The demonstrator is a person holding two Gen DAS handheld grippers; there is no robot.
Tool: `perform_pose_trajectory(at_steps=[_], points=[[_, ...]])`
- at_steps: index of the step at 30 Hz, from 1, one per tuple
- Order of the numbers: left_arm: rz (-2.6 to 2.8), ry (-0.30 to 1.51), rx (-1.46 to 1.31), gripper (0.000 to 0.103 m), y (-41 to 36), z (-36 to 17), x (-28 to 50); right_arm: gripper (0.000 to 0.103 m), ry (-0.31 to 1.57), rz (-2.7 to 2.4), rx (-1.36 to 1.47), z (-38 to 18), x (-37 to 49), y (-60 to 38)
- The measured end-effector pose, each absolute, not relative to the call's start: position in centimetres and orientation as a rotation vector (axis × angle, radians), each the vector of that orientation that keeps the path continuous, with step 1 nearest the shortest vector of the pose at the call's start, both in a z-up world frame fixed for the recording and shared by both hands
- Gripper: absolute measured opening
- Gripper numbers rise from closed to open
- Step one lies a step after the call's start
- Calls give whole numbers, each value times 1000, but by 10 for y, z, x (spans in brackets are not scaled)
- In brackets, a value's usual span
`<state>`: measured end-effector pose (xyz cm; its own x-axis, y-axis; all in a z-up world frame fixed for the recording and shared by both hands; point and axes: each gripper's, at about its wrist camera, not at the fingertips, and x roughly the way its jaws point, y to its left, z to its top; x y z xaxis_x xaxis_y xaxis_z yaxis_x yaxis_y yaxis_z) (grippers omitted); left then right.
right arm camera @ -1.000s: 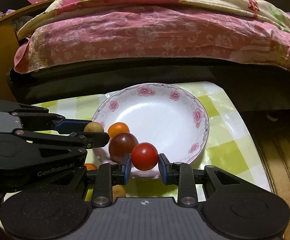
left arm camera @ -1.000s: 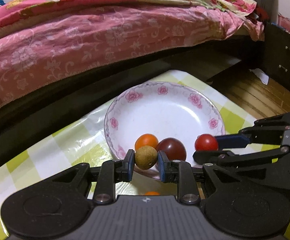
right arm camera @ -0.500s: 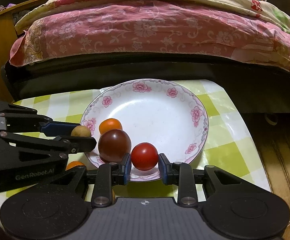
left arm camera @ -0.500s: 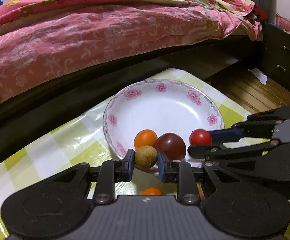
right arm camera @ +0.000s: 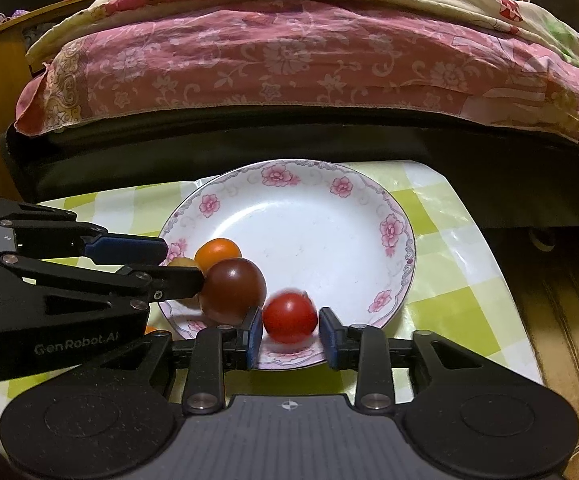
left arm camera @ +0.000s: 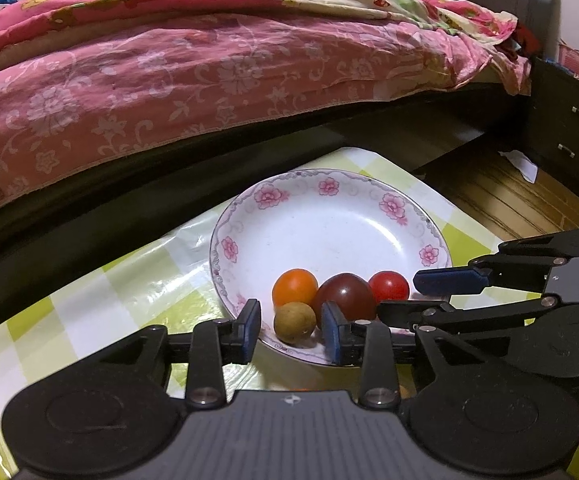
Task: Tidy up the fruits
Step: 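Carry both fruits to the white bowl and open both tools inside it, then withdraw left tool from the bowl while right tool grasps another mandarin orange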
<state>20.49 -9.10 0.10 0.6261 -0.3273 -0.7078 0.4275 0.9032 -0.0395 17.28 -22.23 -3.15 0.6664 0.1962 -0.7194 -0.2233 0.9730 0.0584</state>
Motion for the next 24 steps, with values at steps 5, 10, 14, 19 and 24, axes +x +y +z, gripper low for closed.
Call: perform_pose_trajectory(at_steps=[5,10,14,19,24], points=[[-439,773,132,41,-91,6,202,32,789,225,-38,-28,172,-224],[-440,767,132,41,-91,12,199,33,774,216,-30,-23,171,-226],[-443,766,135,41,-91,16,196,33,775,212,-44,-22,168,-224],[-448,768,135,41,-89,19,192,33,778,213,-53,-19,166,-222],[-455,770,141,41,-88,23,188,33,786,212,-57,-17,163,-220]])
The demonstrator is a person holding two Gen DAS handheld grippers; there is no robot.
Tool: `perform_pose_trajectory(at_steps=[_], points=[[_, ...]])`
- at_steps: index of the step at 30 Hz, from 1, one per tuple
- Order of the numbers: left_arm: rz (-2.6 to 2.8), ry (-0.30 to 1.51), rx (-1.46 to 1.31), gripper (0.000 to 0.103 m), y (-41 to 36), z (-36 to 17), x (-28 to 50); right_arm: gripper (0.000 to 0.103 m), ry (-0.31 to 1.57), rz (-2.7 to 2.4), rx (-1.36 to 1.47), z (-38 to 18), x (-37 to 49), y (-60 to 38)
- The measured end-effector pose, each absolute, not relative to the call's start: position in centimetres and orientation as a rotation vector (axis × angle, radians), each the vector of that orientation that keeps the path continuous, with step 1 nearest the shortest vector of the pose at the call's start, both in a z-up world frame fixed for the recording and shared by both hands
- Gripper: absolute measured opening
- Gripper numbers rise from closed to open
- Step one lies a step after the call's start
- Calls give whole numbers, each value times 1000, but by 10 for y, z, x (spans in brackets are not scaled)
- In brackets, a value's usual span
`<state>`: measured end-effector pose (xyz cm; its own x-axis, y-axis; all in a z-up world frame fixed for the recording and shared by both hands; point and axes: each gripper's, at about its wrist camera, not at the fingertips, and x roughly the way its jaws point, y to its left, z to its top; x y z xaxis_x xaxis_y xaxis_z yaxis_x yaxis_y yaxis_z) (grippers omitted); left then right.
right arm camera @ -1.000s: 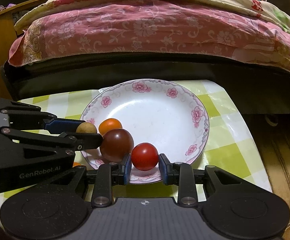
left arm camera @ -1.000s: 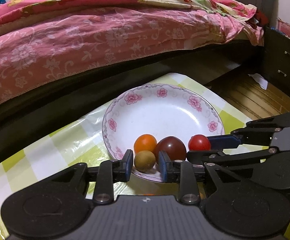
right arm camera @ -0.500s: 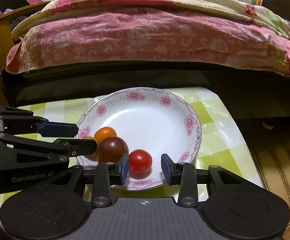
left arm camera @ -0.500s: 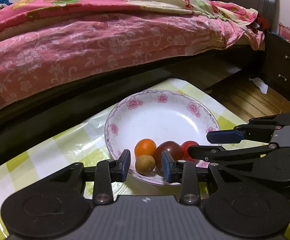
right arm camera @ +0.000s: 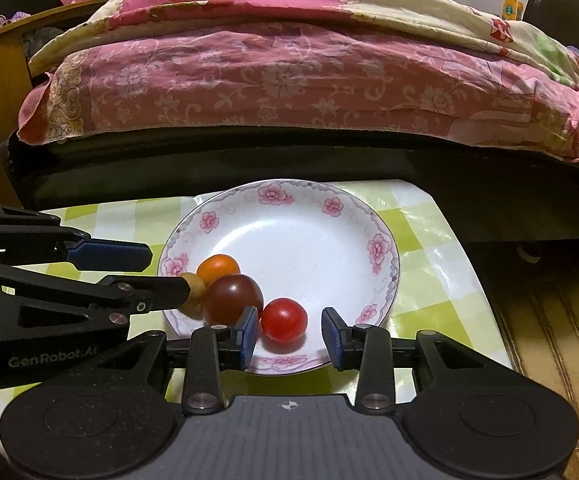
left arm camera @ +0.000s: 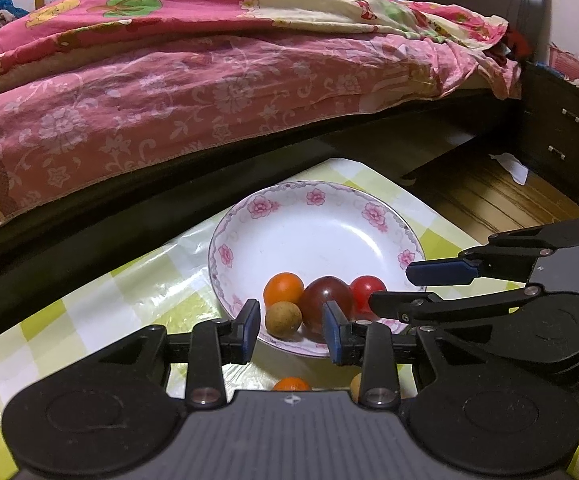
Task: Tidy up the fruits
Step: 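Withdraw left tool from the bowl while right tool grasps another mandarin orange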
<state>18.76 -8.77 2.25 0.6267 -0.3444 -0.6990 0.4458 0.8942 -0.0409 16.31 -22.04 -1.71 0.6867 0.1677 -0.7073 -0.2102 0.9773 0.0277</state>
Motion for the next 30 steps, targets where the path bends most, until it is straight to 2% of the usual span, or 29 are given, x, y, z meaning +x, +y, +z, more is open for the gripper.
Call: perform_pose_trajectory(at_steps=[30], points=[[-569,866,278,41,-67,4,126,33,876,330,-82,-22,120,-208]])
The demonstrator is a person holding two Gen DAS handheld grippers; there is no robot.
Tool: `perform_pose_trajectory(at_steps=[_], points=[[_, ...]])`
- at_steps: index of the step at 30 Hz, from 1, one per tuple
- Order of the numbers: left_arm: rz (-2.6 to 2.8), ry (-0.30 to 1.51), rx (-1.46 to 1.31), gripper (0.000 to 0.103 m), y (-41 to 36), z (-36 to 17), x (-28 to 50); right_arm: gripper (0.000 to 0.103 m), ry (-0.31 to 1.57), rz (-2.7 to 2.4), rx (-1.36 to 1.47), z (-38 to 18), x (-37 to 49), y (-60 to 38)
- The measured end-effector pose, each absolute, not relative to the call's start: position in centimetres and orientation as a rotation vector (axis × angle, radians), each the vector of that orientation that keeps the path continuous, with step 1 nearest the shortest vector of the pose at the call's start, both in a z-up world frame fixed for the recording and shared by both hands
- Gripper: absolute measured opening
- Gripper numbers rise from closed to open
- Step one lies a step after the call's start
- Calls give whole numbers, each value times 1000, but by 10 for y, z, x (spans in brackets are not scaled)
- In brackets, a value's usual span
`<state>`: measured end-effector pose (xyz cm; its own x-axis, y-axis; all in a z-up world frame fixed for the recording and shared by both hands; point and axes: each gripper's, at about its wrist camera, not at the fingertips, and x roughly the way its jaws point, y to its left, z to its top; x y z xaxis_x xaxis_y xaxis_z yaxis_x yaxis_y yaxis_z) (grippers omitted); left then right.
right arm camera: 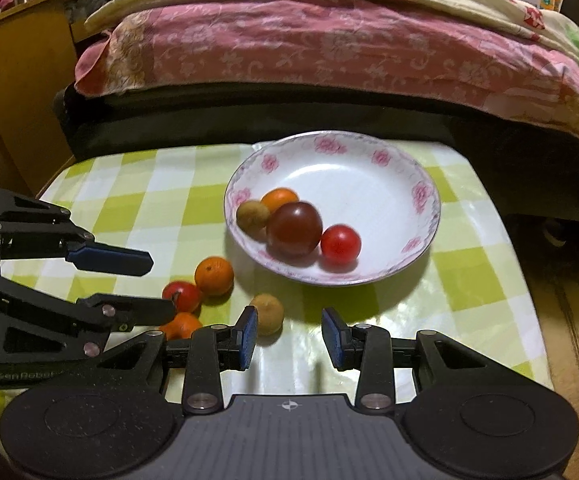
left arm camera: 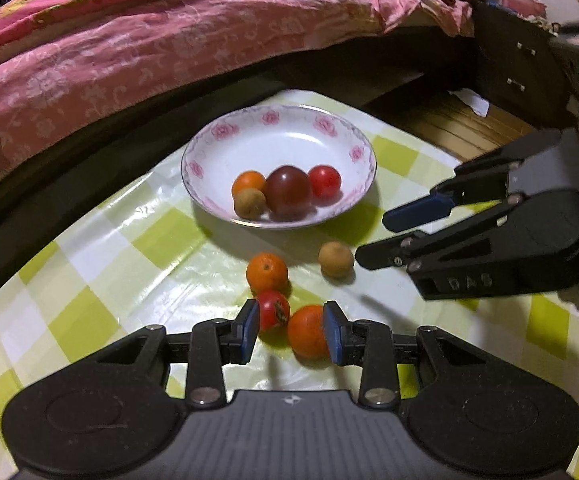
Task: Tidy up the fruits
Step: 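Withdraw left tool from the bowl while right tool grasps another mandarin orange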
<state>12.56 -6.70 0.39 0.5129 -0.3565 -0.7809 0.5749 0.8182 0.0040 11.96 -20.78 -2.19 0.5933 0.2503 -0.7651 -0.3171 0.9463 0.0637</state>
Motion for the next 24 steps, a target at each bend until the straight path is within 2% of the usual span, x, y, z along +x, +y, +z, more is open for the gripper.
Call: perform_pose_trajectory(at_steps=[15,24], points=[[-578,884,308,41,-32,11,127,33,915,528,-62,-17,113,-187],[-555,898,314,42,-21,7,127,35,939,565,-98,-34,123,-158]])
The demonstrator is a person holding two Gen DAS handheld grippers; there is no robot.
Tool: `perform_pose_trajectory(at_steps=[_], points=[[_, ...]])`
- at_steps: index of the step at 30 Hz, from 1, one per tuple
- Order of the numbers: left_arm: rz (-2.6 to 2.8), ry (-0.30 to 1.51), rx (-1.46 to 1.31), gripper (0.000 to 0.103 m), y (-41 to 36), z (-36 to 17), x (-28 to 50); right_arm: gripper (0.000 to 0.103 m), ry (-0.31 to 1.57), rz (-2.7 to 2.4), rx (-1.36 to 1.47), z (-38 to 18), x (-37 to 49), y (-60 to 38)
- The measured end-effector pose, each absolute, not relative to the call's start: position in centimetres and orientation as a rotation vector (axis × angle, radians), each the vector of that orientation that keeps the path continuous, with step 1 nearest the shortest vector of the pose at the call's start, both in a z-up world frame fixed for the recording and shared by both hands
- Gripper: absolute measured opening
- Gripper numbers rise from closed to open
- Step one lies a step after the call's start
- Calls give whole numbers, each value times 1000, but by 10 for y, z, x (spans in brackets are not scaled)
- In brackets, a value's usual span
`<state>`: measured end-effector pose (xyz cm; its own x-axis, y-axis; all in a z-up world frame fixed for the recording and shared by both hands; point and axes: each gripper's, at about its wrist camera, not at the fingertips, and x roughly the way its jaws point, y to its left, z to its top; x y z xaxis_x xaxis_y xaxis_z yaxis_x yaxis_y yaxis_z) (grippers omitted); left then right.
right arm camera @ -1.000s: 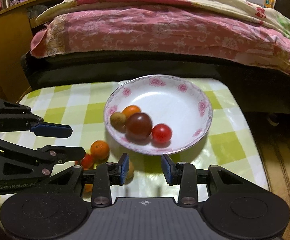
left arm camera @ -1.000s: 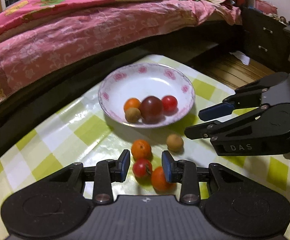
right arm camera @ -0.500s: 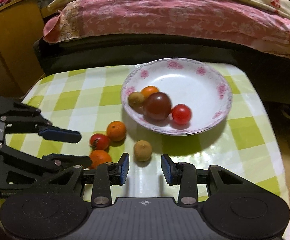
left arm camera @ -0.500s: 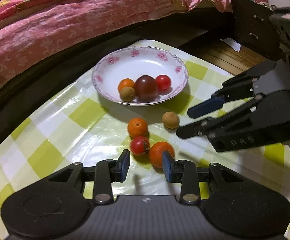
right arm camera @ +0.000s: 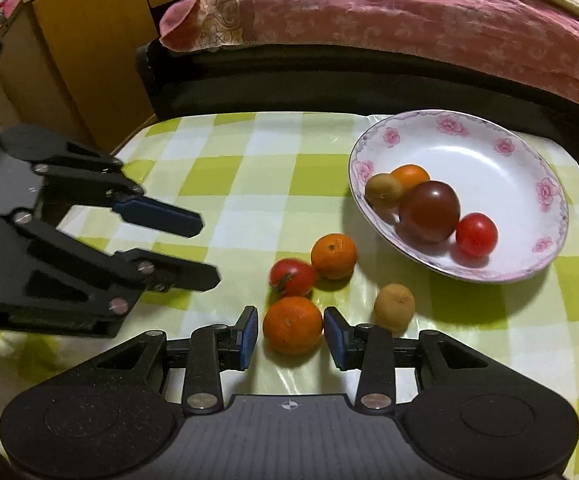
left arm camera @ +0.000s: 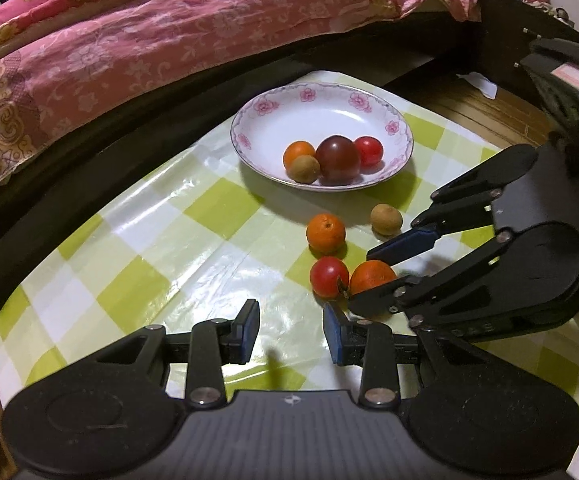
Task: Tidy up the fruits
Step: 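Withdraw left tool from the bowl while right tool grasps another mandarin orange, then grasp a red tomato with left tool while right tool holds the orange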
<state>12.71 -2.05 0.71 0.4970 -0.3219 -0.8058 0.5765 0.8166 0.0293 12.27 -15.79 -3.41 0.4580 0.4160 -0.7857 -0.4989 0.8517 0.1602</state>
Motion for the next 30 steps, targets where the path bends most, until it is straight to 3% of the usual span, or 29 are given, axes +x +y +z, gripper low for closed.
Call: perform_pose_trajectory(at_steps=[9,30], points=[[-576,906,329,42,-30,3,127,30,963,525,-123,-40,123,-156],[-589,886,356,42,-52,-14,132,30,987,424,-152,-35,115,-179]])
